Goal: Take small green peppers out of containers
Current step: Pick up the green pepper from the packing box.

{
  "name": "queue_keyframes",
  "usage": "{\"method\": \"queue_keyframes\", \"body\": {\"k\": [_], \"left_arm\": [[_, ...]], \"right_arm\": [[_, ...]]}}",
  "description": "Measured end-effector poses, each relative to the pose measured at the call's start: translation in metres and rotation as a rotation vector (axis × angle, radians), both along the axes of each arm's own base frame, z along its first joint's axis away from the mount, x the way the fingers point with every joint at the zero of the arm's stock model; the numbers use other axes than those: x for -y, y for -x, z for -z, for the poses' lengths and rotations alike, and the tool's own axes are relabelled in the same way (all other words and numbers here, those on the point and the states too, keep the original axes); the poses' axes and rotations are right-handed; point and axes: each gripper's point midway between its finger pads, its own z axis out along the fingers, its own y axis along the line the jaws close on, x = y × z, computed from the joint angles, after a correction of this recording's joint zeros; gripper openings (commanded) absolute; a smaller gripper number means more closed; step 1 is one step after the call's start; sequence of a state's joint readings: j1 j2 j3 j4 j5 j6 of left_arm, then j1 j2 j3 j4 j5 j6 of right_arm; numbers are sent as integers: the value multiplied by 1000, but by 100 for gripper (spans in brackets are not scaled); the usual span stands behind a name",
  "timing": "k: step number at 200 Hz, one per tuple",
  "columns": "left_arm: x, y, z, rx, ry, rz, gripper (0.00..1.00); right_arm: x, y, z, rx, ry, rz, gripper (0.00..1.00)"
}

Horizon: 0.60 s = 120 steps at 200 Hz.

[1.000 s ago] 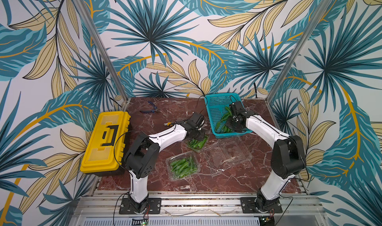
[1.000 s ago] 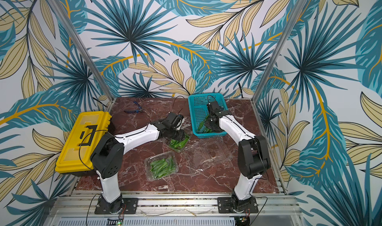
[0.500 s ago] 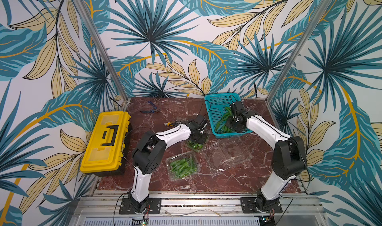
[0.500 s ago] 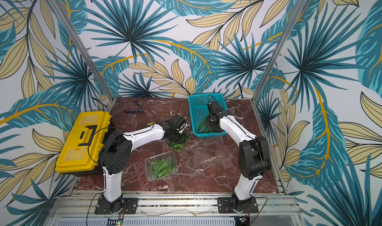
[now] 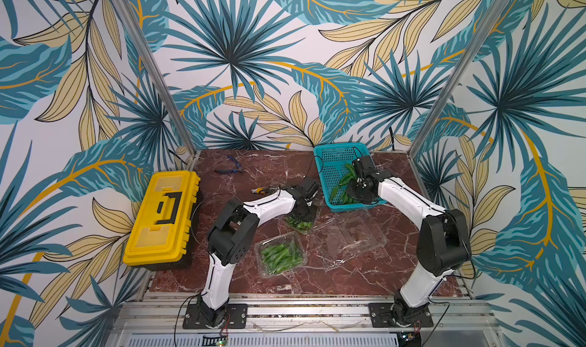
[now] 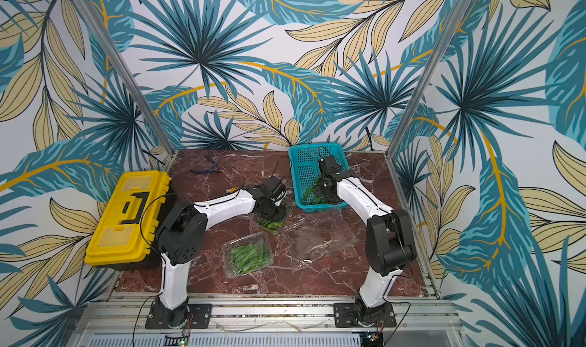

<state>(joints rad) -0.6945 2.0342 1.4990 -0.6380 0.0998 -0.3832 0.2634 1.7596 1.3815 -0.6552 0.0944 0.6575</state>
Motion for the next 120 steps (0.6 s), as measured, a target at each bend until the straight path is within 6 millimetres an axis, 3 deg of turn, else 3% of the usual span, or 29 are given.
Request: {"method": "queue_keyframes", "body": {"k": [37, 89, 120], "left_arm": [[-4, -4, -15, 39, -6, -14, 2], [-5, -13, -107, 237, 107, -20, 0], [0, -18, -142, 311, 160, -14, 0]], "right_arm": [[-1, 3, 3, -11, -6, -4, 31], [-2, 3, 4, -13, -9, -6, 31], [-2, 3, 4, -13, -9, -6, 31]]}}
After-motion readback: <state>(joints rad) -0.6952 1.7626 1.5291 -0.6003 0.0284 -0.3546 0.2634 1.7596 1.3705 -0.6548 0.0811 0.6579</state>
